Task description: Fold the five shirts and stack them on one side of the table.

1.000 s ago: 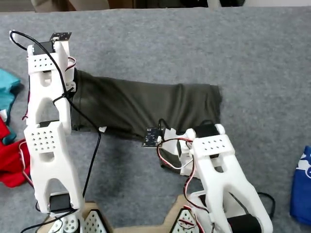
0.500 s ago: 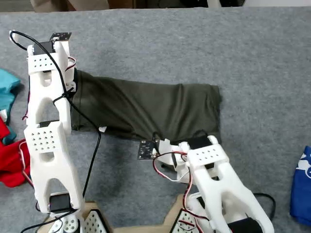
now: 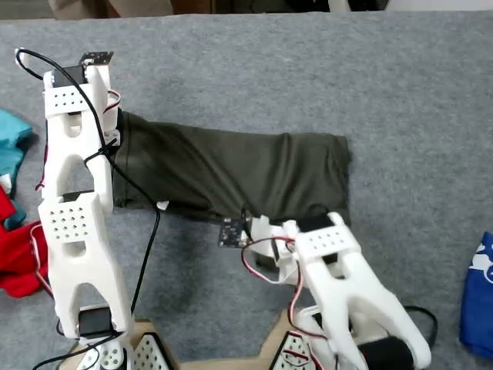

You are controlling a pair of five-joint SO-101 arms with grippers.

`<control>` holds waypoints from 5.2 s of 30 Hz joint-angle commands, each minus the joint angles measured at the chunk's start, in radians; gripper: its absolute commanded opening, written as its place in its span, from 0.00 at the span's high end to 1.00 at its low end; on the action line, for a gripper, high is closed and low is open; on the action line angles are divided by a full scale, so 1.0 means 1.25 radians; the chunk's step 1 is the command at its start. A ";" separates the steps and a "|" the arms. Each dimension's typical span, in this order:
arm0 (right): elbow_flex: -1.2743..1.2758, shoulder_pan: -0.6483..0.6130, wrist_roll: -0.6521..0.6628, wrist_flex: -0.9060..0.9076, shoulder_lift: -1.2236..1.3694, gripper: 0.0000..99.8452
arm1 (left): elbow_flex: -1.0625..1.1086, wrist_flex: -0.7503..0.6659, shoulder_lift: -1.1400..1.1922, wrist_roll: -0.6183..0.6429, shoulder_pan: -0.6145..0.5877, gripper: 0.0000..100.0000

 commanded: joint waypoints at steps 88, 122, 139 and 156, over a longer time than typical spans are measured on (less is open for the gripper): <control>-0.983 0.245 -0.151 0.379 0.407 0.97 | -0.014 -0.090 0.057 -0.115 -0.022 0.70; -1.006 0.251 -0.150 0.435 0.407 0.97 | -0.225 0.004 0.218 -0.161 -0.061 0.74; -1.013 0.321 -0.149 0.435 0.406 0.97 | -0.230 0.027 0.287 -0.199 -0.011 0.98; -1.007 0.338 -0.160 0.395 0.234 0.97 | -0.352 0.045 0.285 -0.286 -0.092 0.98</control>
